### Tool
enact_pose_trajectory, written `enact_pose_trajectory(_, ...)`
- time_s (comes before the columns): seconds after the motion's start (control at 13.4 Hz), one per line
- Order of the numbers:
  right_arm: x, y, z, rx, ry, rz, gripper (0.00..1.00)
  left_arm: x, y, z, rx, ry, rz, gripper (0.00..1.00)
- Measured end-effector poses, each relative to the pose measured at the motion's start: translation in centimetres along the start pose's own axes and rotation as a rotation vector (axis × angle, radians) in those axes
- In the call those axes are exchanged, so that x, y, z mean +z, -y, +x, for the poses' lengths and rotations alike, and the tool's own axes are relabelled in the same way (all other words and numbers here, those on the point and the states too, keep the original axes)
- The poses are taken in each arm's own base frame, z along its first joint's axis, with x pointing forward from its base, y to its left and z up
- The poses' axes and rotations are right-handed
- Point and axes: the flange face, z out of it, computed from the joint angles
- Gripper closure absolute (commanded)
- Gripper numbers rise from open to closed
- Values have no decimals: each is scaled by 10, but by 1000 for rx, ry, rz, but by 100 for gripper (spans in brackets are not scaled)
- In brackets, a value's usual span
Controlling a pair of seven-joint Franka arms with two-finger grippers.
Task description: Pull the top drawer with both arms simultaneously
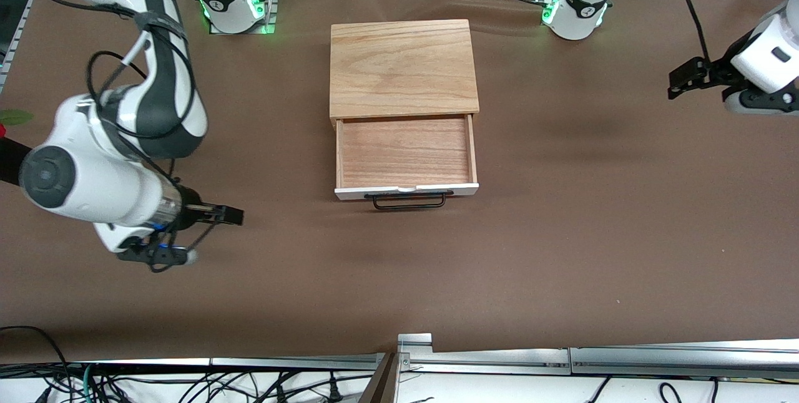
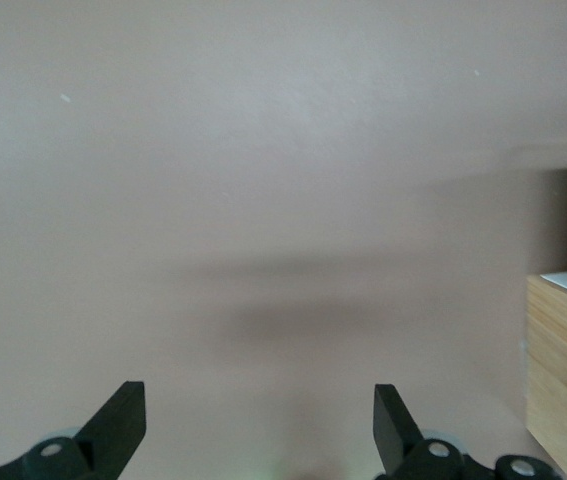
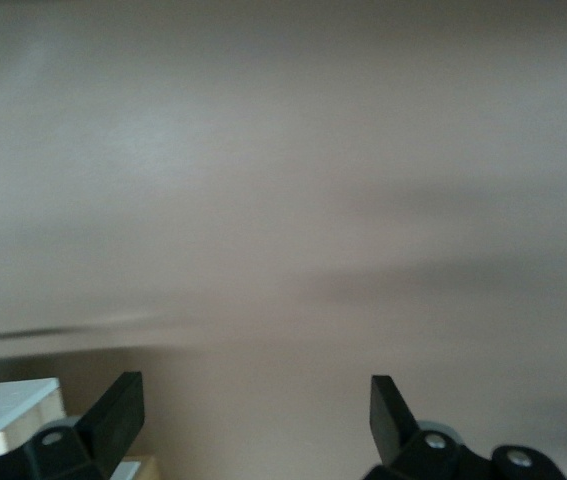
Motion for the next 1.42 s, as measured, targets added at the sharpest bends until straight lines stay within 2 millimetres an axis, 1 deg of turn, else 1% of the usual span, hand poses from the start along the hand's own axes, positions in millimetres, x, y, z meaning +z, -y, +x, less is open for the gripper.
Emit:
enact_pose_trajectory(0.15,-35,-55,-4,61,-24,-29,0,-10,-1,1,4,-22,7,0)
enact_pose_trajectory(0.22,-55,-86,-10,100,-34,-23,0,-10,2,3,-2,-20,6,0)
enact_pose_trajectory(0.37,-96,-144,-29,172,-55,3,0,-3,8,8,-12,-7,2,0)
enact_pose_trajectory(0.45,-114,-169,-41,195,-62,5,0,-1,7,11,-16,-3,1,0)
enact_pose_trajectory(0.52,-129,-188,-54,195,-68,-9,0,-1,3,12,-24,4,2,0)
enact_pose_trajectory(0.6,-140,-197,-67,183,-74,-37,0,-2,-2,12,-30,12,2,0)
enact_pose_trajectory(0.75,-156,-194,-87,149,-84,-77,0,-7,-8,11,-40,17,3,0)
enact_pose_trajectory(0.82,-162,-192,-96,137,-83,-82,0,-9,-8,10,-44,18,1,0)
enact_pose_trajectory(0.97,-169,-195,-111,132,-62,-79,0,-10,-9,10,-48,20,-4,0)
enact_pose_trajectory(1.12,-173,-197,-120,101,-40,-77,0,-9,-9,11,-52,21,-5,0)
enact_pose_trajectory(1.27,-173,-195,-124,70,-30,-76,0,-7,-9,12,-58,25,-5,0)
enact_pose_trajectory(1.42,-169,-190,-124,58,-14,-76,0,-3,-7,14,-65,32,-17,0)
